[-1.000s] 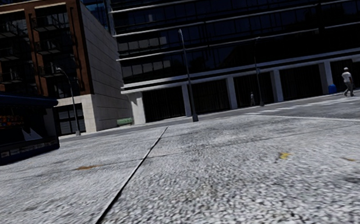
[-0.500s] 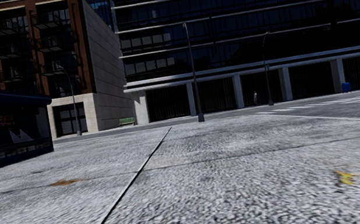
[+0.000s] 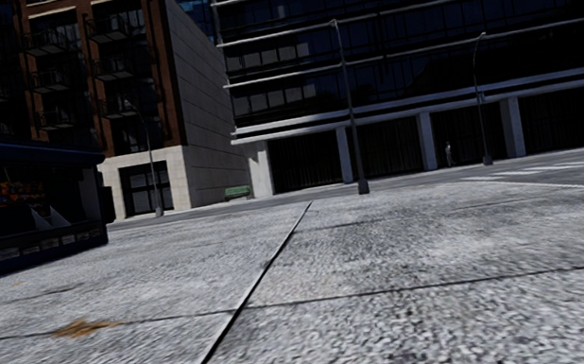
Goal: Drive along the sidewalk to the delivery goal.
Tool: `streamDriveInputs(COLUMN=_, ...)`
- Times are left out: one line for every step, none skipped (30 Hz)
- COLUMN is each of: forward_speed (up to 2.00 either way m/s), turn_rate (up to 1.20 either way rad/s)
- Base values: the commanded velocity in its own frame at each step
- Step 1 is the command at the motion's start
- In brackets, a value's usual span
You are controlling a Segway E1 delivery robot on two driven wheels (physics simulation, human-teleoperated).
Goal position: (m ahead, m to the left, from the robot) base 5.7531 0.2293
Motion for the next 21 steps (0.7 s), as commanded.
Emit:
streamDriveInputs(forward_speed=2.00, turn_rate=0.00)
streamDriveInputs(forward_speed=2.00, turn_rate=0.00)
streamDriveInputs(forward_speed=2.00, turn_rate=0.00)
streamDriveInputs(forward_speed=2.00, turn_rate=0.00)
streamDriveInputs(forward_speed=2.00, turn_rate=0.00)
streamDriveInputs(forward_speed=2.00, turn_rate=0.00)
streamDriveInputs(forward_speed=2.00, turn_rate=0.00)
streamDriveInputs(forward_speed=2.00, turn_rate=0.00)
streamDriveInputs(forward_speed=2.00, turn_rate=0.00)
streamDriveInputs(forward_speed=2.00, turn_rate=0.00)
streamDriveInputs(forward_speed=2.00, turn_rate=0.00)
streamDriveInputs(forward_speed=2.00, turn_rate=0.00)
streamDriveInputs(forward_speed=2.00, turn_rate=0.00)
streamDriveInputs(forward_speed=2.00, turn_rate=0.00)
streamDriveInputs(forward_speed=2.00, turn_rate=0.00)
streamDriveInputs(forward_speed=2.00, turn_rate=0.00)
streamDriveInputs(forward_speed=2.00, turn_rate=0.00)
streamDriveInputs(forward_speed=2.00, turn_rate=0.00)
streamDriveInputs(forward_speed=2.00, turn_rate=0.00)
streamDriveInputs(forward_speed=2.00, turn_rate=0.35)
streamDriveInputs(forward_speed=2.00, turn_rate=1.20)
